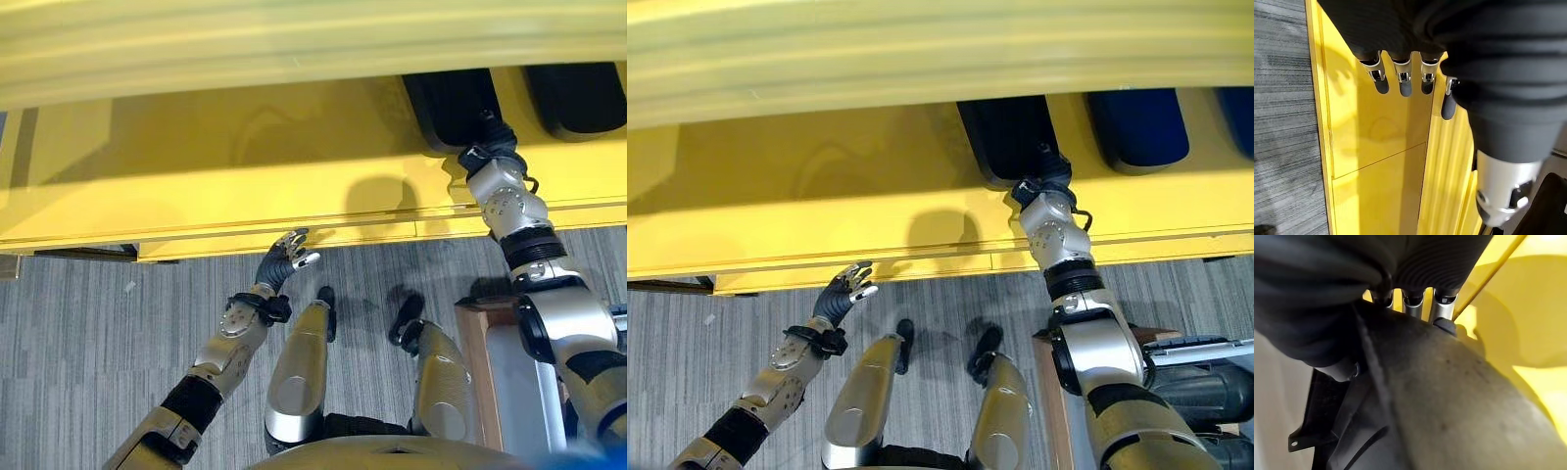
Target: Move parts from the plastic box to the shelf.
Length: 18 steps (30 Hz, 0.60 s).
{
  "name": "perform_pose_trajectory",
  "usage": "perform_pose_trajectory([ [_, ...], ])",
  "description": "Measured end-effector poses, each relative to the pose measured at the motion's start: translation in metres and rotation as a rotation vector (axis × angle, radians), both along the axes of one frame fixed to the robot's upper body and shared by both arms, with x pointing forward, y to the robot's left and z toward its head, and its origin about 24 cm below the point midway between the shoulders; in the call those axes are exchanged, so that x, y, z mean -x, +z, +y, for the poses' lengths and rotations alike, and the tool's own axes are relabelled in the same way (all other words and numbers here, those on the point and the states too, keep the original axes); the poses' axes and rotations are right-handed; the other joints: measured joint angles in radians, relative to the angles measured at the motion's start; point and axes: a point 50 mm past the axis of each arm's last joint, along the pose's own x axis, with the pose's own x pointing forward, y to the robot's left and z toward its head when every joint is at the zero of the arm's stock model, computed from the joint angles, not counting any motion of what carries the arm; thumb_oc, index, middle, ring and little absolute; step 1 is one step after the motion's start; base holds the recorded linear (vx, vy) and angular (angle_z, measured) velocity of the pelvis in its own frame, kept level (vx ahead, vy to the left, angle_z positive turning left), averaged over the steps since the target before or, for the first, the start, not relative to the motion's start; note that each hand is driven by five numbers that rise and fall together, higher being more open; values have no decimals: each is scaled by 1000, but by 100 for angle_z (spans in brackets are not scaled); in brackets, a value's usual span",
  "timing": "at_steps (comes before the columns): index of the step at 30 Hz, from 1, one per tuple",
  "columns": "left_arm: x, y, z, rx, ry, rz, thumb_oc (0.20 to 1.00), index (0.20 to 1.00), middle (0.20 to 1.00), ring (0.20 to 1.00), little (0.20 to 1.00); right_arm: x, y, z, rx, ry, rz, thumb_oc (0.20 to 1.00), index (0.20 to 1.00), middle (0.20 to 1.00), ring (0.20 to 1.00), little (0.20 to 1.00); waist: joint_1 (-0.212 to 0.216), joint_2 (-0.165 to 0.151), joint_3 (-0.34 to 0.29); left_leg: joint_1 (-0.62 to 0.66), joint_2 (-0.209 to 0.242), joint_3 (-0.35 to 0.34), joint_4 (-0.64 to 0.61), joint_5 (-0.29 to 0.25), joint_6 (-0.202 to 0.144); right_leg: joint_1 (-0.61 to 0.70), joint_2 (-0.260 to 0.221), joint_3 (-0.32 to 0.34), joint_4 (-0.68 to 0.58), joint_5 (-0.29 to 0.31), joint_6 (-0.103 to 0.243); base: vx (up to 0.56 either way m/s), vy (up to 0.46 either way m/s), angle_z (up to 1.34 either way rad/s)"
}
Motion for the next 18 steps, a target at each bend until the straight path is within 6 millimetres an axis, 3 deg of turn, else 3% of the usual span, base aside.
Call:
perform_pose_trajectory([
  [12, 2, 3, -2, -2, 29, -11, 1000, 1000, 1000, 1000, 1000, -1, 2, 8, 115, 35, 14, 200, 200, 200, 200, 200, -3, -3, -2, -20, 2, 7, 33, -20, 8, -19, -4, 10, 21, -7, -2, -3, 10, -1],
  [18, 2, 4, 0, -20, 75, -16, 1000, 1000, 1000, 1000, 1000, -1, 0, 8, 43, 22, 26, 200, 200, 200, 200, 200, -3, -19, -13, -34, 3, 7, 53, -34, 12, -21, -4, 8, 19, -7, 0, 0, 0, 0],
])
